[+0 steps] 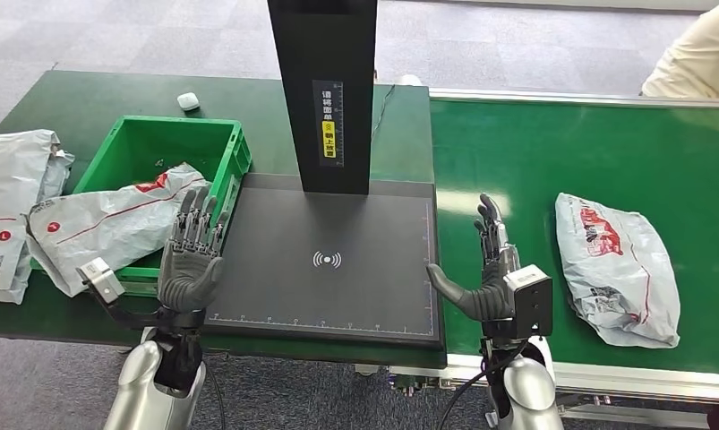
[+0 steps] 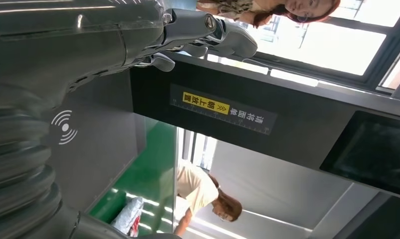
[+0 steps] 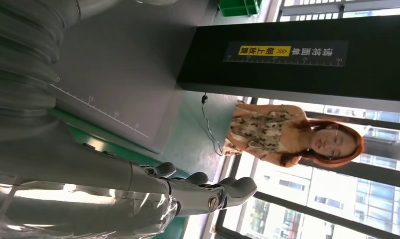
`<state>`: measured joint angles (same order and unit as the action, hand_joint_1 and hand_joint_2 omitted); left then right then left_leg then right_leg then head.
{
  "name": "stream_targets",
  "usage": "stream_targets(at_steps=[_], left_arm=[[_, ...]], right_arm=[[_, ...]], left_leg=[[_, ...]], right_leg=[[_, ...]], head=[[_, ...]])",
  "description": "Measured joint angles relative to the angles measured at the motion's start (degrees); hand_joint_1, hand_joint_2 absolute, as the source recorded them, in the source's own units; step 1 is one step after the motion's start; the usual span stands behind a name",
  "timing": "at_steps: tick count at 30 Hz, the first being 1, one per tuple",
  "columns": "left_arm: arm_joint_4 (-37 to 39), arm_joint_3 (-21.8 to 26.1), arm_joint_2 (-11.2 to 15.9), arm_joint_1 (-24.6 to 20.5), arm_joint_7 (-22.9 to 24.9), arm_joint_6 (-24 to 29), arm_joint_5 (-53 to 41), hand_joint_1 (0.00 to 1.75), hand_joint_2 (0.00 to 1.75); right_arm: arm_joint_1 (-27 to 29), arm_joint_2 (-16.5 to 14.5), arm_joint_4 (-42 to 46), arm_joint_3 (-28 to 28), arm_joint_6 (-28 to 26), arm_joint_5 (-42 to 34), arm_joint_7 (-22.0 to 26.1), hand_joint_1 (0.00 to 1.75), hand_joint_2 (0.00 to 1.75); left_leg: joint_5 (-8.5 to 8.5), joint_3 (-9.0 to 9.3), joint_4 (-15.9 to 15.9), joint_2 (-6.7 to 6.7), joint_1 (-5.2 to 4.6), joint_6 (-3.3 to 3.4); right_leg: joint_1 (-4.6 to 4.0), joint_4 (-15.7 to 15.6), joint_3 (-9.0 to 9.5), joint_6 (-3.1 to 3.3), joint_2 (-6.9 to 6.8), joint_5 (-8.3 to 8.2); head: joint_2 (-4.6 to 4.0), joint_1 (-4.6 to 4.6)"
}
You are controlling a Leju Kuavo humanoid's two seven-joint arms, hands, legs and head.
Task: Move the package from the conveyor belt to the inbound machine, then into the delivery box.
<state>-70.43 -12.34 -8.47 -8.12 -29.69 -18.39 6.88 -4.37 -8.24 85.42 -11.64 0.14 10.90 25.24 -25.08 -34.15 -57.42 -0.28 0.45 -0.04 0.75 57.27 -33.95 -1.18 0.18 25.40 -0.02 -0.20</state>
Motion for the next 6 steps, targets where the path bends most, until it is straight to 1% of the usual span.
stream_targets(at_steps=[6], left_arm=[[-2.36, 0.96, -0.43, 1.30, -0.02, 1.07, -3.95, 0.00, 1.75]], right_arm=[[-0.19, -0.30, -0.26, 0.15, 0.08, 1.10, -0.02, 0.00, 1.75]], left_leg=[[0.00, -0.01, 0.00, 0.00, 0.00, 0.00]], right_leg=[[0.00, 0.00, 0.00, 0.00, 0.00, 0.01]], head=[[0.00, 0.00]])
